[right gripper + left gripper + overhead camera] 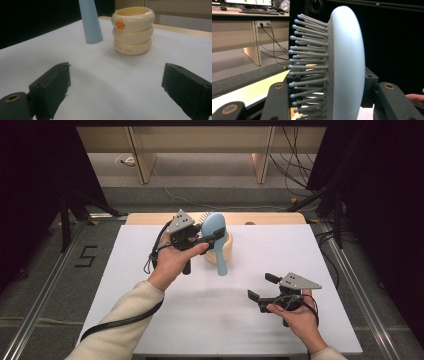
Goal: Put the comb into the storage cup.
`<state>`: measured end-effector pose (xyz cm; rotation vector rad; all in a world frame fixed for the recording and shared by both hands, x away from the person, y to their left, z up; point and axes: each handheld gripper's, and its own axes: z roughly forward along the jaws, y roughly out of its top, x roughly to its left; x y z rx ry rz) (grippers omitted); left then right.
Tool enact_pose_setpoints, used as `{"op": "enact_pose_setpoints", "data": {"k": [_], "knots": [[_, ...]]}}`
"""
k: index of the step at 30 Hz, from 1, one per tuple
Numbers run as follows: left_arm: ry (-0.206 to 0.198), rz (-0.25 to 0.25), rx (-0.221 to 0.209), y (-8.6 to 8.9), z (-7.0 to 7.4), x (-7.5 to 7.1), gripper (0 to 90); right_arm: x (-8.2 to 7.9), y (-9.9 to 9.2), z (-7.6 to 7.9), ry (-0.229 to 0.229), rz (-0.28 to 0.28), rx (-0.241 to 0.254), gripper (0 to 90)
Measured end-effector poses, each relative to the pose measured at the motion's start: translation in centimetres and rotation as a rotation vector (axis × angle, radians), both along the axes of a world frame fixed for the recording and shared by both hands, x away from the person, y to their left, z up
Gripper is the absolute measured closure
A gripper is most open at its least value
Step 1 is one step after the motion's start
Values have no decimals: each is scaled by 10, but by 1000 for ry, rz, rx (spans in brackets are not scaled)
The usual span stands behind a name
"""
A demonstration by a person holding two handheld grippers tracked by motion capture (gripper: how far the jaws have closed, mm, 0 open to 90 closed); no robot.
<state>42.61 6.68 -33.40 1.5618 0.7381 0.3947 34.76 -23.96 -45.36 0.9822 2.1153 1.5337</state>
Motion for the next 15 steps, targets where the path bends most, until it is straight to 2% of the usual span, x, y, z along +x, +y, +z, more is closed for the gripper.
{"op": "enact_pose_setpoints", "data": {"k": [15], "knots": [[-10,11,-4,1,7,5,498,-3,-7,-1,-1,-14,3,94]]}}
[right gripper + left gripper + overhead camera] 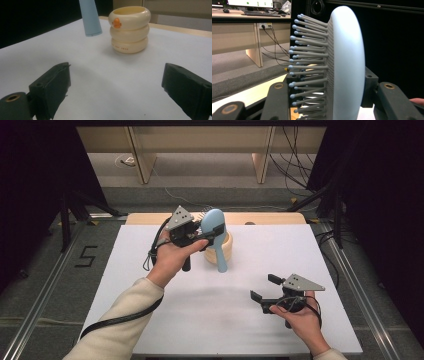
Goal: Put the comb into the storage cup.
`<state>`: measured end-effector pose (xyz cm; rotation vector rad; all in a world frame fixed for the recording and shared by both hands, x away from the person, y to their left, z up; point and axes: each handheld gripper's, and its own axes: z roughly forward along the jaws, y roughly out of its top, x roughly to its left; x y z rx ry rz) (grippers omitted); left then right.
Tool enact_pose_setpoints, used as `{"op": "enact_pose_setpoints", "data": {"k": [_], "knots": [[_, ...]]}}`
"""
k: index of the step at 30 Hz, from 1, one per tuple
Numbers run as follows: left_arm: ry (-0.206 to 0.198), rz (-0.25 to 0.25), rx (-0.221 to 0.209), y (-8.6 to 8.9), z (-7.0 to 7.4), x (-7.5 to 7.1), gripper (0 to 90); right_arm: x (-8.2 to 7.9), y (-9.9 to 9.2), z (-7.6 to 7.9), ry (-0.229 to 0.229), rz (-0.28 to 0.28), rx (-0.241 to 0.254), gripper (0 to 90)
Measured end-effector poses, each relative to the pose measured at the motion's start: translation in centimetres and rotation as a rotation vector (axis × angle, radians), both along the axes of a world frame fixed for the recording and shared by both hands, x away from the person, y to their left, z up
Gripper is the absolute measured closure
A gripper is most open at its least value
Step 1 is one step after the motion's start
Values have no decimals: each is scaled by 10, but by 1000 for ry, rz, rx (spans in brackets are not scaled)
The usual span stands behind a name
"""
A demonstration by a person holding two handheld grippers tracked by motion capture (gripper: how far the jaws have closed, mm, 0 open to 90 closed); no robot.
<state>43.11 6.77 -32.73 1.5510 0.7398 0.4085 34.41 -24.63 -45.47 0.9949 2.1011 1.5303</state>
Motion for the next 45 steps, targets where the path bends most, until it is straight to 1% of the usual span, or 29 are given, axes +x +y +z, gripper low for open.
{"op": "enact_pose_setpoints", "data": {"k": [14,23,27,32,45], "knots": [[-8,3,11,0,9,7,497,-2,-6,-1,1,-11,-2,94],[-9,9,7,0,13,11,498,-4,-10,-2,1,-18,3,94],[-11,12,5,0,14,13,497,-5,-11,-2,7,-19,2,94],[-14,15,5,0,17,15,498,-6,-12,-2,-2,-20,0,94],[-12,24,-3,-1,21,22,497,-9,-15,-3,6,-24,1,94]]}}
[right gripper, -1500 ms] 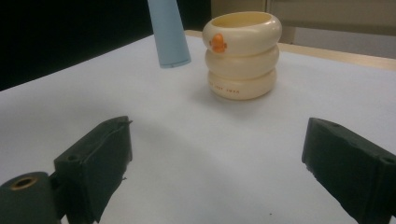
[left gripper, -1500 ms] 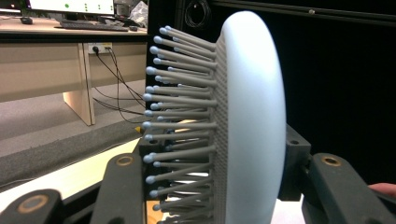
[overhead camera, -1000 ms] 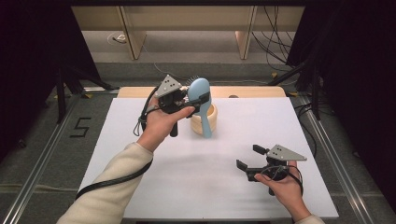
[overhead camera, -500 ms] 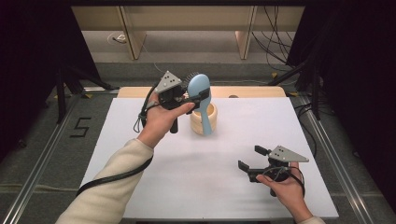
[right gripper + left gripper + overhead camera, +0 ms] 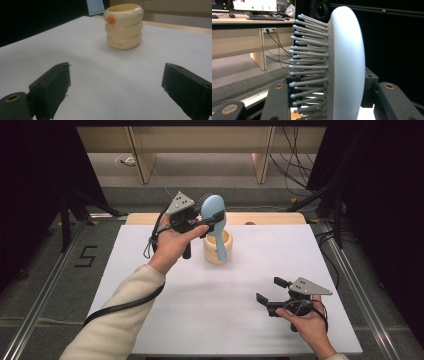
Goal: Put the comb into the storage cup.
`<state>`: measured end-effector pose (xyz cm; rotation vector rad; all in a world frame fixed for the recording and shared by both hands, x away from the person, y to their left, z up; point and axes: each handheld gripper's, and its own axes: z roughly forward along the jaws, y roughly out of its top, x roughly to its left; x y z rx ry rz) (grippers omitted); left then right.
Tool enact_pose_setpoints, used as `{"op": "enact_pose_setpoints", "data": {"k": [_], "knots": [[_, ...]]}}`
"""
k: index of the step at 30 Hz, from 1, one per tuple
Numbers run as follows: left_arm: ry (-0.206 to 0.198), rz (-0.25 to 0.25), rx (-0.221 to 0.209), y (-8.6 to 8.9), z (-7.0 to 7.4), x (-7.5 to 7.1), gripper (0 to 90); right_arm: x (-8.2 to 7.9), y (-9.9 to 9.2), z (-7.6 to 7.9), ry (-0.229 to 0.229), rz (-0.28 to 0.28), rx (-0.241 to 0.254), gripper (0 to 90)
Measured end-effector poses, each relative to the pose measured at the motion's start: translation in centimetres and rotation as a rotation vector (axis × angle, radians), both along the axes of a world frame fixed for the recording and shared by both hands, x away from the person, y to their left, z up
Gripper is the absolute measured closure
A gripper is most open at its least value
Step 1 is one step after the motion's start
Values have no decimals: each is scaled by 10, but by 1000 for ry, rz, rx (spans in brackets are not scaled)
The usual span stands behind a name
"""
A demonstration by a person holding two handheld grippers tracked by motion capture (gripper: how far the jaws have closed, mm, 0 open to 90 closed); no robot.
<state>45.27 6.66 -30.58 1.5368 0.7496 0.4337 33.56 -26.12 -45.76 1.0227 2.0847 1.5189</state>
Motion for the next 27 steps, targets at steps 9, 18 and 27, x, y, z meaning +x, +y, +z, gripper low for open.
{"op": "enact_pose_setpoints", "data": {"k": [9,18,27], "knots": [[2,7,0,0,1,4,497,-2,-1,-1,1,-4,4,94],[5,15,-1,-1,3,8,497,-3,-3,-1,1,-5,-2,94],[3,18,1,-1,5,10,496,-4,-5,-1,1,-11,-6,94]]}}
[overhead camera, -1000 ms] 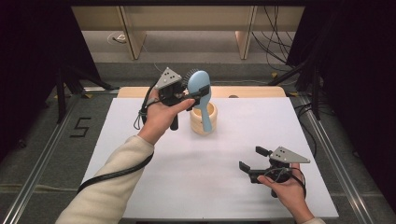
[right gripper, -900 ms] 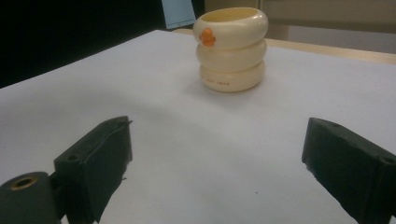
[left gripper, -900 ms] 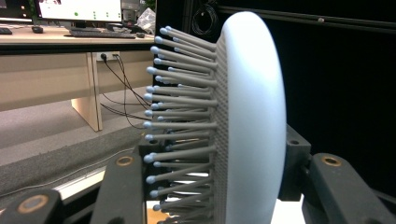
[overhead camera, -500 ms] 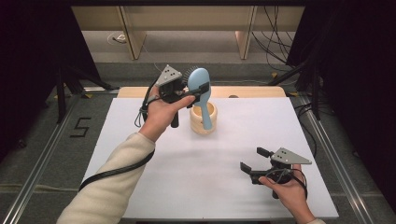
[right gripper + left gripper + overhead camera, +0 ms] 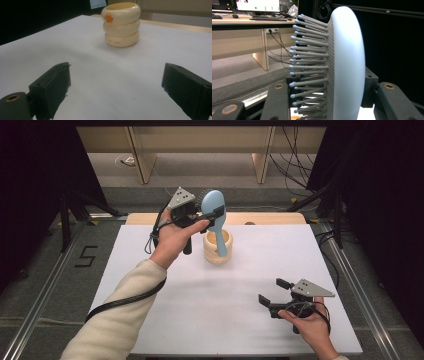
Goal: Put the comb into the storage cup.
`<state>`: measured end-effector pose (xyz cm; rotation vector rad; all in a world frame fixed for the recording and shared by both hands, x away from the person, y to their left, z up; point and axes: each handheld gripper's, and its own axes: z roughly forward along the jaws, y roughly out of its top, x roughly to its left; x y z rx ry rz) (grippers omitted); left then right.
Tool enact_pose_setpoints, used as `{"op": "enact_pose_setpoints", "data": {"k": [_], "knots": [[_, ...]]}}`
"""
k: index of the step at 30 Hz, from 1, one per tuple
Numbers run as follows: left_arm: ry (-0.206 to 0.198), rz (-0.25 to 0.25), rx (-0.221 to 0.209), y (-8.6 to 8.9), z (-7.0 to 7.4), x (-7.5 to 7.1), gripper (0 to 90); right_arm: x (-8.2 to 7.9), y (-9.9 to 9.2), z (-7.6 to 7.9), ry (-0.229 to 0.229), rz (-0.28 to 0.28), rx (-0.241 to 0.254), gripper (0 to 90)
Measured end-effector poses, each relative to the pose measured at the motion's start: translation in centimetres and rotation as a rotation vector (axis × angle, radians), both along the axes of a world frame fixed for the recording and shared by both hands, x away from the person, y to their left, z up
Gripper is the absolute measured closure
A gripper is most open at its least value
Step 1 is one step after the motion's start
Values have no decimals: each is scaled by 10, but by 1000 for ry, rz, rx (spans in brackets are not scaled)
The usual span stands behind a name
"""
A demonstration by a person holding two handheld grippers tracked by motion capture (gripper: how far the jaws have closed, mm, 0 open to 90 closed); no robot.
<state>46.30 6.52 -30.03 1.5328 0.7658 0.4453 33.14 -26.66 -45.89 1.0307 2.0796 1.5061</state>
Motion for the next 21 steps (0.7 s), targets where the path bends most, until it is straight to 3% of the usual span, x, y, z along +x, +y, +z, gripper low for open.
{"op": "enact_pose_setpoints", "data": {"k": [21], "knots": [[-2,7,-7,-2,9,7,496,-1,-2,-1,-1,-9,-12,94]]}}
